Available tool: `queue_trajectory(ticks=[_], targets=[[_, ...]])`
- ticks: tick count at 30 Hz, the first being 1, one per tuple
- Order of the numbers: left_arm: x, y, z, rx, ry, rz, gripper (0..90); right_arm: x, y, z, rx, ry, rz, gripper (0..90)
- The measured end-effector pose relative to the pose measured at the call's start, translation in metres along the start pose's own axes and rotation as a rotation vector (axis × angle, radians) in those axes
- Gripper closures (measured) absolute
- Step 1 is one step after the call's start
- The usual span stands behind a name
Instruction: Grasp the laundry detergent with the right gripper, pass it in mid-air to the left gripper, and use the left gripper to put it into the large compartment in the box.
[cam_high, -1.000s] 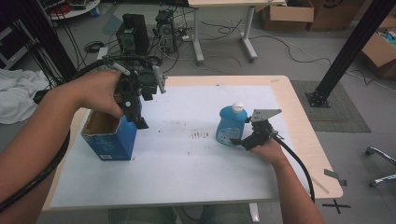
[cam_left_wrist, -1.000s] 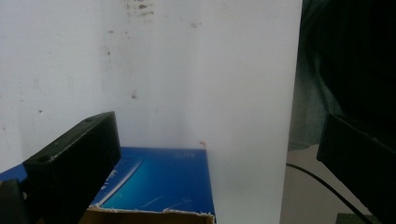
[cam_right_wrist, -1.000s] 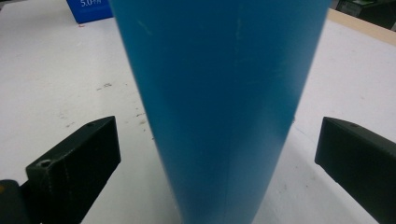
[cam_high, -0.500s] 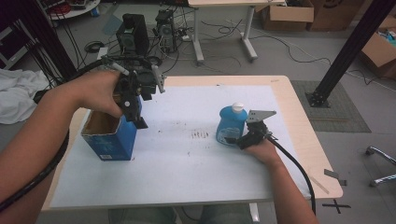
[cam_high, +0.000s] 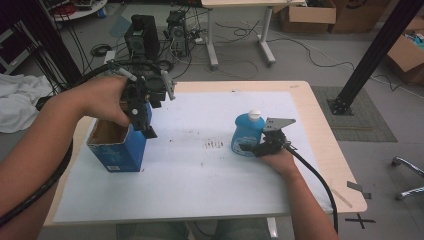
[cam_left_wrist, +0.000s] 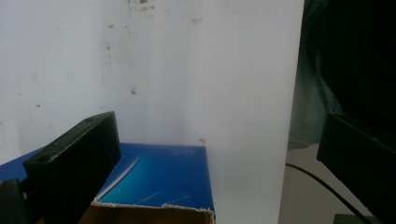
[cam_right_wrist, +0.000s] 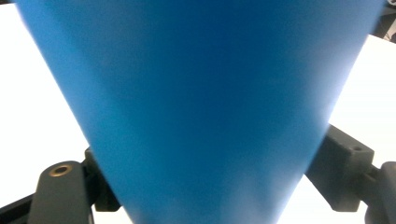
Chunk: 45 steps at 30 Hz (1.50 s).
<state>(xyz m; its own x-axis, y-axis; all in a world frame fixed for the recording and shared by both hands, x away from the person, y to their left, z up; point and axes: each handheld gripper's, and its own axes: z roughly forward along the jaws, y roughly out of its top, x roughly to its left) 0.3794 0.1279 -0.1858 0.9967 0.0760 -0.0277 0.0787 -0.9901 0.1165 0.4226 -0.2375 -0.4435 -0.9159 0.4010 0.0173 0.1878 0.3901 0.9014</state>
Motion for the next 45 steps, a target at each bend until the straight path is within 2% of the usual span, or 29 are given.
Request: queue_trajectory(ticks=[17, 35, 38, 40, 45], targets=[[-0.001, 0.002, 0.000, 0.000, 0.001, 0.006, 0.1, 0.003, 0.003, -0.001, -0.019, 0.048, -0.022, 39.9], [0.002, 0.004, 0.000, 0.002, 0.001, 0.006, 0.1, 0.005, 0.006, -0.003, -0.008, 0.059, -0.040, 43.1], [0.002, 0.003, 0.001, 0.004, 0.000, 0.006, 0.1, 0.006, 0.008, -0.006, -0.004, 0.063, -0.046, 43.1], [0.003, 0.003, 0.001, 0.003, 0.000, 0.007, 0.1, 0.007, 0.014, -0.013, -0.028, 0.065, -0.043, 43.2], [0.003, 0.005, 0.001, -0.002, 0.001, 0.015, 0.1, 0.010, 0.024, -0.025, -0.040, 0.063, -0.049, 43.2]])
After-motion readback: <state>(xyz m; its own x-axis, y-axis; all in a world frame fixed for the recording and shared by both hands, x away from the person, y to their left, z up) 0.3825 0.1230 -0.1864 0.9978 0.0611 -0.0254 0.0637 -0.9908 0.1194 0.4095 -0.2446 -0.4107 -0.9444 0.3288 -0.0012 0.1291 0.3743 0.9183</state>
